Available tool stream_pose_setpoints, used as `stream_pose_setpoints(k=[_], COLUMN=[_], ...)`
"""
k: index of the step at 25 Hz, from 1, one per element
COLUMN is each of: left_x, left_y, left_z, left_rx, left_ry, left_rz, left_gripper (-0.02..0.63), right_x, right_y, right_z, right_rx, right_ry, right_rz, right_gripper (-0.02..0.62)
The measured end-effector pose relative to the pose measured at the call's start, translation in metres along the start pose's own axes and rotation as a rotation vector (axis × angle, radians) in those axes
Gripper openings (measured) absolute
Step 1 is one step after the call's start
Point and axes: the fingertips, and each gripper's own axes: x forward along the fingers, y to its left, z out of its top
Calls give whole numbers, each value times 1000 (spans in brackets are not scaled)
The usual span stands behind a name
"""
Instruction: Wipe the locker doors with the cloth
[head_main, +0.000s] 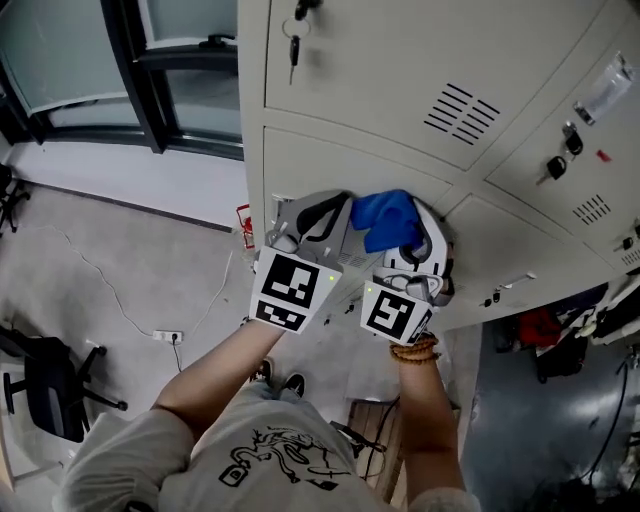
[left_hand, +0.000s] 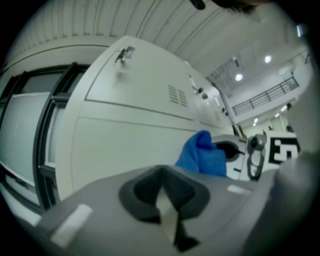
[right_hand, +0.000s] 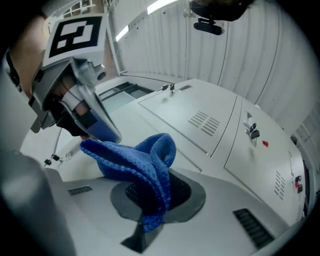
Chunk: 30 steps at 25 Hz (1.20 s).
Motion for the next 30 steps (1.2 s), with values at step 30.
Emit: stream_pose_setpoints(k=[30], left_x=[-79], left_y=[20], left_z=[-23], left_rx=[-44], left_ry=[40], left_rz=[1], left_gripper=[3], right_x=[-51], right_y=[59], right_z=[31], right_rx=[721], right_ry=[68], right_rz=[187], right_gripper=[29])
